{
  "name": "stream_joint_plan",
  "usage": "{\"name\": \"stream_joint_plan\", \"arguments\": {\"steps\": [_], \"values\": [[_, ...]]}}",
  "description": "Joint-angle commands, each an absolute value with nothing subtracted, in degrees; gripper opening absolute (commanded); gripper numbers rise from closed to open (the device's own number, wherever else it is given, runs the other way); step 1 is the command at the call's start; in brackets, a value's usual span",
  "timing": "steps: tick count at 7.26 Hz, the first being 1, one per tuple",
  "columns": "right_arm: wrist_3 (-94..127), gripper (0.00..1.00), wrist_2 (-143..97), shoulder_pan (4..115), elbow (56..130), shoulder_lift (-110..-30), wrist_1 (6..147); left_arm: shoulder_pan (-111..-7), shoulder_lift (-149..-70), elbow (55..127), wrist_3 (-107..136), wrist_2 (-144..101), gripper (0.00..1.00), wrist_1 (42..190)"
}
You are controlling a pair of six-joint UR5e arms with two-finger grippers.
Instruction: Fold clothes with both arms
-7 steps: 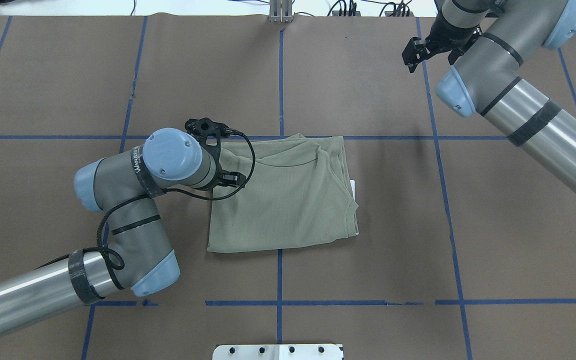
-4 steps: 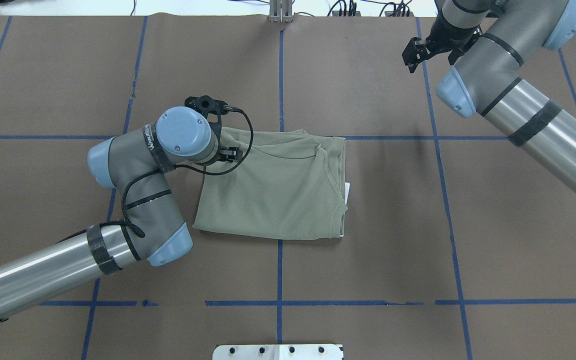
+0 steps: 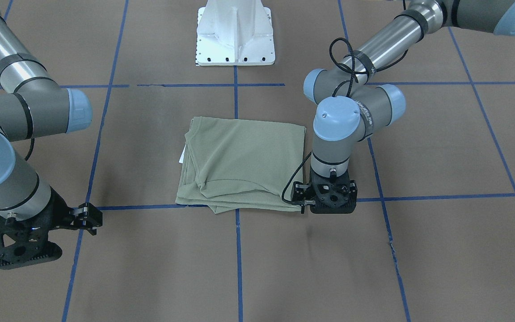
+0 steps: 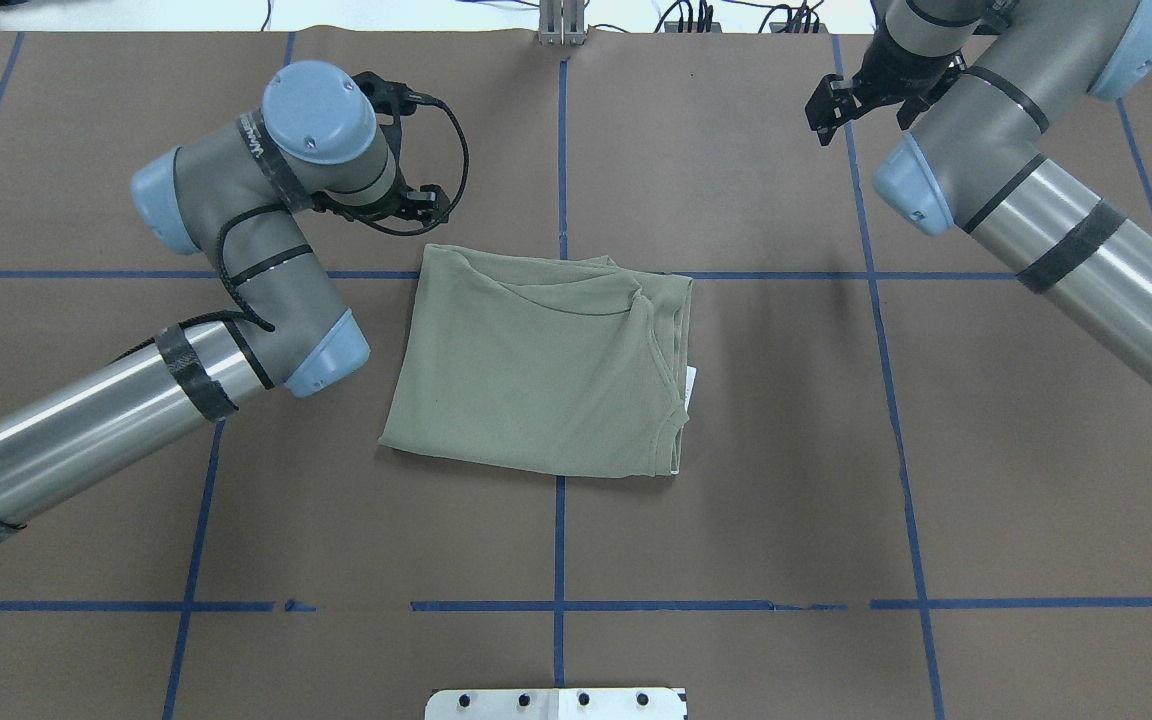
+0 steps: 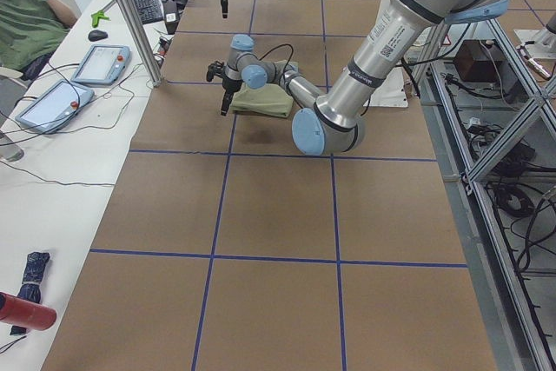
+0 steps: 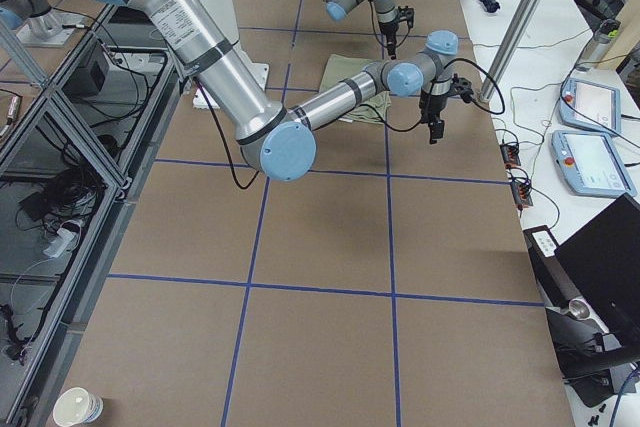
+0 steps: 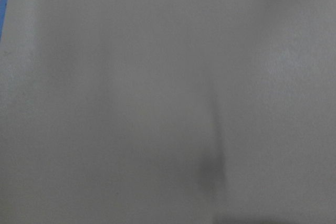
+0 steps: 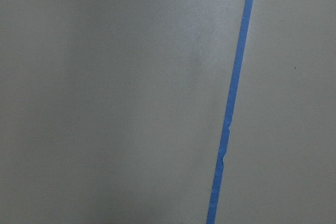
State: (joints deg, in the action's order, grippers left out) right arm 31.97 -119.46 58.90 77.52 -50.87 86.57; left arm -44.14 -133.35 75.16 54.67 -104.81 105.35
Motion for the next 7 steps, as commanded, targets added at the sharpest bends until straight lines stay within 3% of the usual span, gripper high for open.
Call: {"name": "stream_joint_plan", "arguments": {"steps": [1, 3, 5, 7], "values": [[31.4, 1.0, -121.7, 61.0, 77.5, -52.0, 87.0, -49.7, -131.9, 79.3, 49.6, -112.2, 1.0, 104.4], [18.4, 1.0, -126.9, 68.2, 79.8, -56.3, 90.8, -56.0, -123.1, 90.9, 35.5, -114.4, 1.0, 97.2], [-1.8, 1.0, -127.4, 76.2, 86.6, -61.4, 102.8, -65.8, -115.8, 102.4, 15.9, -116.6, 1.0, 84.5], [-11.3, 1.0, -127.7, 83.2, 95.4, -71.2, 109.5, -78.3, -109.0, 105.0, -1.9, -121.0, 1.0, 80.1]]}}
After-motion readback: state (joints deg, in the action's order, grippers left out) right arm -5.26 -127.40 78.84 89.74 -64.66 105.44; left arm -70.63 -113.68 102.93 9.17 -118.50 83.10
